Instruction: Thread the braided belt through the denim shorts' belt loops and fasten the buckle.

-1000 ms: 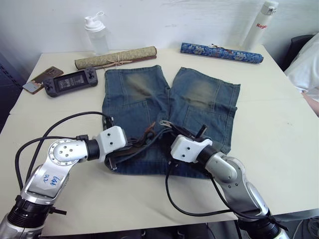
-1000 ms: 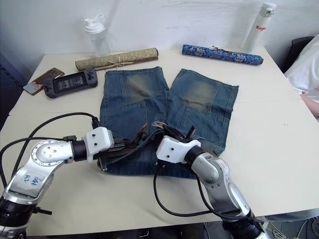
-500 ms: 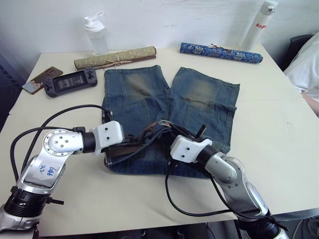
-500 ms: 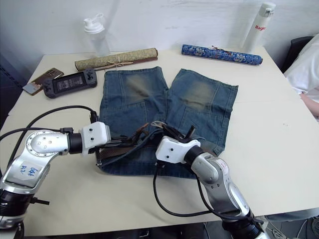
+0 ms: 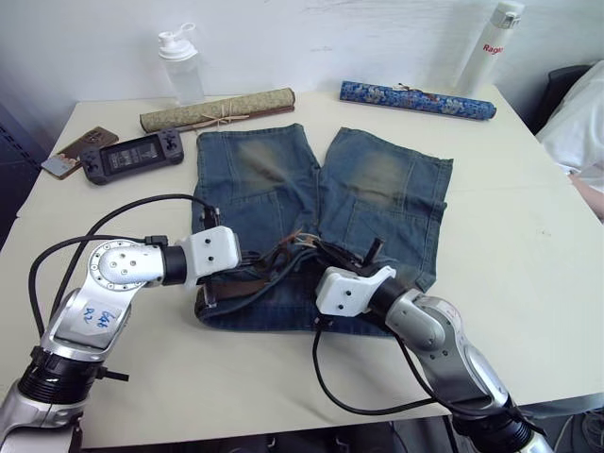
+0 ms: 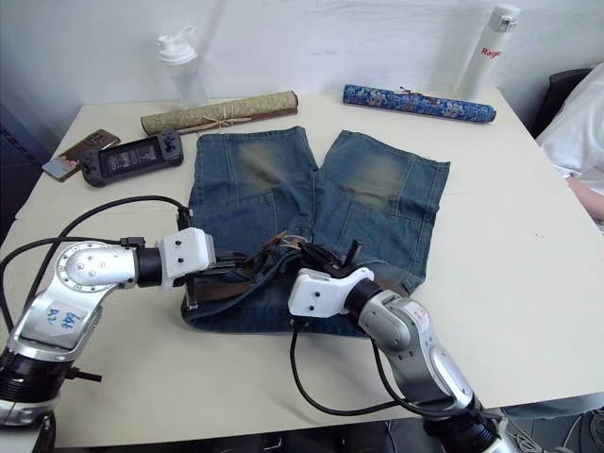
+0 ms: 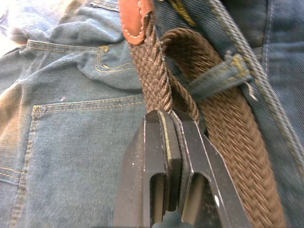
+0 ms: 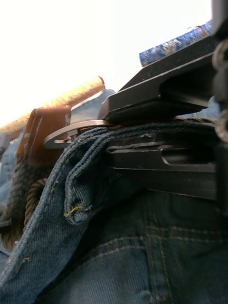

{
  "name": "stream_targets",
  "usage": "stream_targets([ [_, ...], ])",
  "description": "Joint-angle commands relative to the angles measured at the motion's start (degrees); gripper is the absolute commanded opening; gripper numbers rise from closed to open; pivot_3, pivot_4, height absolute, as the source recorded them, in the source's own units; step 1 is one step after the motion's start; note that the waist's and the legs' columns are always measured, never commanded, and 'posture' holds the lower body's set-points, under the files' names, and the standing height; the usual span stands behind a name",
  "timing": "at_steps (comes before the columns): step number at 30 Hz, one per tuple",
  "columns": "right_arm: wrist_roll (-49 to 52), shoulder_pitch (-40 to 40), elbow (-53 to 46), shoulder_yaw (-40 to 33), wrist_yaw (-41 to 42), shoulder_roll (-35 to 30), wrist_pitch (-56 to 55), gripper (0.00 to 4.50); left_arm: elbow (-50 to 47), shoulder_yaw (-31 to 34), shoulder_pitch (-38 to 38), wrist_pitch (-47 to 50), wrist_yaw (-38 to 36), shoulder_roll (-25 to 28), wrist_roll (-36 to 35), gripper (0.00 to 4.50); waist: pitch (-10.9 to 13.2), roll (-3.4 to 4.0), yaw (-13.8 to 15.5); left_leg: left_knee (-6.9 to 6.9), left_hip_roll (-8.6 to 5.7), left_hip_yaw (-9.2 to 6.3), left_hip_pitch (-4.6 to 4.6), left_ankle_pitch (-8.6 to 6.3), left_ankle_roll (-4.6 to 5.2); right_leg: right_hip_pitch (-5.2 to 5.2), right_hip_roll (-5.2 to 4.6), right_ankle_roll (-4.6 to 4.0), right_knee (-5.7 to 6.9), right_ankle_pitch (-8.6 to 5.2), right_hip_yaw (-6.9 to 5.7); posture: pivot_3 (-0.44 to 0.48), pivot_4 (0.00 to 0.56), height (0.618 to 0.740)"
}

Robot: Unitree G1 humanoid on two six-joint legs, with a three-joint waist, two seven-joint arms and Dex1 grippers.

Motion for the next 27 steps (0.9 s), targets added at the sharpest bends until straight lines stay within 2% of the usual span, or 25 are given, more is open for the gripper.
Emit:
stream_targets([
  [1,0.7,0.5,-1.2,-1.6,-0.6,0.3,0.0,0.12,-0.7,2.9,1.0,0.8,1.7,0.2,-0.3,0.00,0.0,0.00,0.0,0.00,0.00,0.00,0.00,0.00,0.00,0.00,0.00,0.00,0.01,0.00,0.00,0.000,0.150,0.717],
  [10,2.8,1.1,-0.8,-3.1,-0.6,2.7,4.2,0.12,-0.3,11.6,2.4,10.3,7.9,-3.5,-6.1,0.00,0.0,-0.02,0.2,0.13,0.00,-0.03,-0.01,-0.01,0.02,0.02,-0.03,0.00,0.07,0.00,0.01,0.000,0.150,0.717],
  [14,2.5,1.0,-0.2,-2.3,-0.6,3.1,5.2,0.12,2.1,14.9,3.0,11.7,9.9,-3.0,-6.2,0.00,0.0,-0.03,0.0,0.18,0.00,-0.04,-0.02,-0.03,0.03,0.03,-0.02,0.00,0.13,0.00,0.01,0.000,0.150,0.717],
  [19,2.1,2.0,0.2,-1.2,-0.1,3.0,6.1,0.12,2.6,16.6,6.2,12.3,10.6,-2.6,-6.2,0.00,0.0,-0.03,0.0,0.19,0.00,-0.04,-0.02,-0.04,0.02,0.02,-0.03,0.00,0.13,0.00,0.01,0.000,0.150,0.717],
  [27,0.7,4.8,1.6,4.0,5.3,-3.0,3.1,0.12,-0.7,15.7,11.7,12.6,12.5,-5.1,-6.7,0.00,-0.1,-0.10,0.0,0.21,0.02,-0.03,-0.01,-0.07,0.00,0.02,-0.04,0.00,0.13,0.00,0.03,0.000,0.150,0.717],
])
